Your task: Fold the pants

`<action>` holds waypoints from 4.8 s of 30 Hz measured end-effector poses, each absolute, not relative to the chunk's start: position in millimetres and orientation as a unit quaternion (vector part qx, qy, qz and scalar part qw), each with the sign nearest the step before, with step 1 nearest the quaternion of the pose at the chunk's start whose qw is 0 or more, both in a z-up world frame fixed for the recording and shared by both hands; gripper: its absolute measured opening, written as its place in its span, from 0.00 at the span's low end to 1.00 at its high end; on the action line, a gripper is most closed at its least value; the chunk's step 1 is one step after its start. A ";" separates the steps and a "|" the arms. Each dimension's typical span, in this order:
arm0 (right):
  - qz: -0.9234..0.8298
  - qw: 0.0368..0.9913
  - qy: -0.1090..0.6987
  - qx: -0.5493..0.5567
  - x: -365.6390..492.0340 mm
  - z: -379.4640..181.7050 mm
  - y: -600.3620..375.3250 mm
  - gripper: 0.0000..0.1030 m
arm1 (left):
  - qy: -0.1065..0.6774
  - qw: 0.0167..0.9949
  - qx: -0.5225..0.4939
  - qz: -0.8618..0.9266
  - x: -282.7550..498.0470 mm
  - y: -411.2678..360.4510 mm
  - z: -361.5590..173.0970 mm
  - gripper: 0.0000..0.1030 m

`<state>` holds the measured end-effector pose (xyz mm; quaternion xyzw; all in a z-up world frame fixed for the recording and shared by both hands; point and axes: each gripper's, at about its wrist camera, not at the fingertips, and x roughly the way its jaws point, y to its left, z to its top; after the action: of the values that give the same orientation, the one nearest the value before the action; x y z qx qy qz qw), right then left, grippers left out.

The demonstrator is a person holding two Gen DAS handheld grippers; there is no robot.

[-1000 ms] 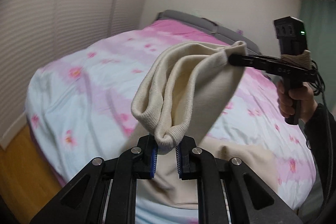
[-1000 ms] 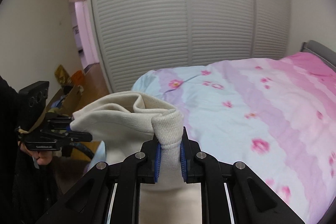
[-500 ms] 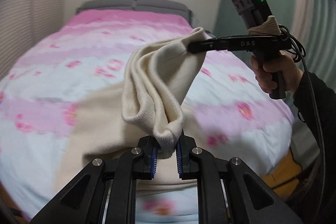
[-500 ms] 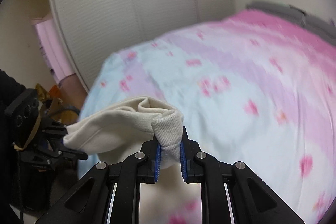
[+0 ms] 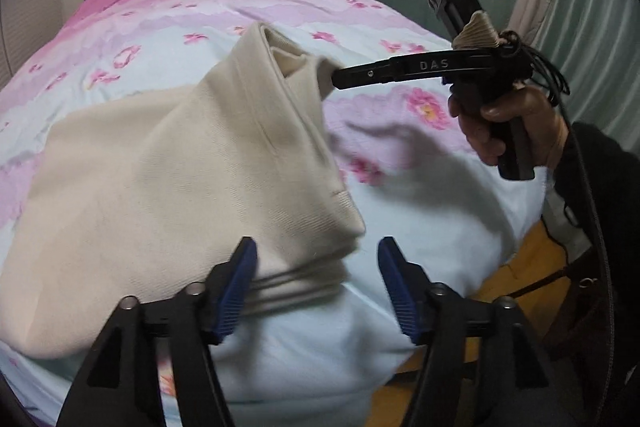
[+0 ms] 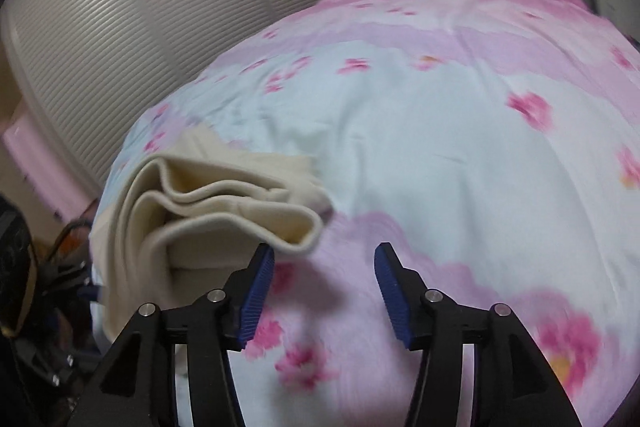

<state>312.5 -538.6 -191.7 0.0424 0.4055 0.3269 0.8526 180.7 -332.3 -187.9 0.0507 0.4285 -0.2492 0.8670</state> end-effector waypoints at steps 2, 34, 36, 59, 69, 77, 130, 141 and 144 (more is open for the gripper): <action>0.299 0.859 0.411 0.059 301.8 -187.0 -545.9 0.55 | 0.434 0.860 0.050 -0.262 175.5 -332.1 -186.0 0.66; -0.010 0.878 0.424 0.220 213.3 -198.5 -410.0 0.75 | 0.434 0.784 0.153 -0.417 400.5 -179.3 -160.0 0.75; -0.024 0.875 0.431 0.219 212.1 -203.1 -407.7 0.75 | 0.443 0.769 0.171 -0.428 415.9 -189.6 -169.4 0.75; -0.074 0.910 0.350 0.208 198.8 -149.0 -381.3 0.13 | 0.440 0.761 0.183 -0.441 421.0 -152.5 -185.0 0.10; -0.185 0.847 0.431 0.249 167.0 -213.4 -407.9 0.28 | 0.453 0.775 0.213 -0.387 416.2 -180.2 -198.5 0.10; -0.200 0.865 0.403 0.221 151.8 -191.8 -389.5 0.58 | 0.440 0.788 0.183 -0.389 399.6 -157.1 -183.3 0.28; -0.085 0.787 0.308 0.529 157.9 -287.3 -382.7 0.77 | 0.467 0.847 -0.176 -0.182 273.9 -81.6 -239.7 0.67; -0.039 0.805 0.281 0.521 162.8 -265.4 -378.1 0.30 | 0.452 0.855 -0.181 -0.176 273.6 -72.4 -222.0 0.21; -0.026 0.825 0.265 0.499 159.3 -240.6 -376.0 0.29 | 0.438 0.861 -0.184 -0.182 271.1 -70.0 -207.1 0.18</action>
<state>159.3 -376.0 -240.6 0.4989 0.2646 -0.0260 0.8249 271.1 -70.0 -207.1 -0.1838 0.4385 -0.1819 0.8608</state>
